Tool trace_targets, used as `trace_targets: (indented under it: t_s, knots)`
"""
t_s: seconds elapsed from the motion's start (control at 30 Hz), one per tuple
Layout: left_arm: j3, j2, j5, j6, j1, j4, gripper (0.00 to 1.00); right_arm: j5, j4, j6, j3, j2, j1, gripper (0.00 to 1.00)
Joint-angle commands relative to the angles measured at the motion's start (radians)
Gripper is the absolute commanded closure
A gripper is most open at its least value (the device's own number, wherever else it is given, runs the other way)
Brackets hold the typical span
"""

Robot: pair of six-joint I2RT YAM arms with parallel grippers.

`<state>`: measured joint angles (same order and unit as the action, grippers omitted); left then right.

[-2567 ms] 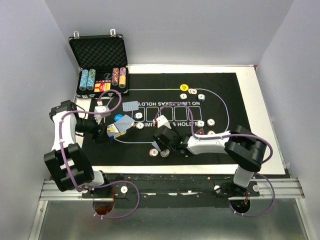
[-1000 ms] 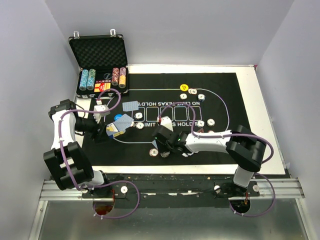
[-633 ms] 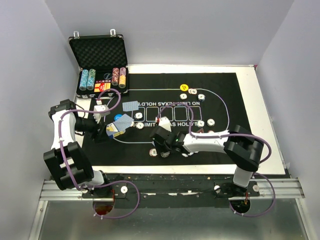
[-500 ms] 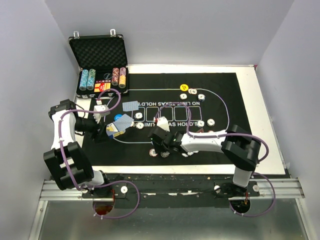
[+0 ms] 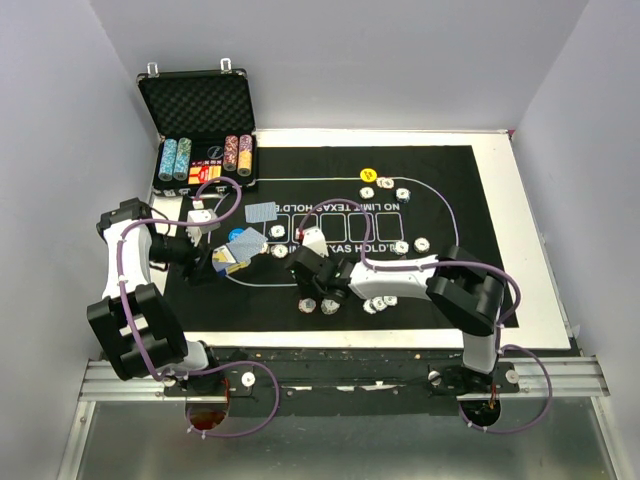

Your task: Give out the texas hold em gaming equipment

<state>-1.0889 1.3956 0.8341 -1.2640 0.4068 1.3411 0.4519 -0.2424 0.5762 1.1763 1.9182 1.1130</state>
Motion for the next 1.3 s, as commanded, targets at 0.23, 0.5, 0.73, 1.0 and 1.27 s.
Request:
trace_targets:
  t_s: [0.23,0.5,0.73,1.0,1.27]
  knots:
    - [-0.04,0.0,0.023,-0.014,0.012,0.279,0.88,0.097,0.0,-0.096,-0.02,0.114,-0.131,0.33]
    - [-0.036,0.006,0.02,-0.015,0.017,0.279,0.88,0.091,0.025,-0.136,0.022,0.153,-0.257,0.33]
    - [-0.039,0.016,0.019,-0.021,0.023,0.279,0.88,0.088,0.029,-0.174,0.086,0.182,-0.363,0.34]
    - [-0.048,0.023,0.014,-0.02,0.027,0.279,0.88,0.077,0.025,-0.207,0.192,0.242,-0.453,0.34]
    - [-0.057,0.028,0.014,-0.015,0.03,0.279,0.88,0.059,-0.011,-0.24,0.365,0.338,-0.508,0.34]
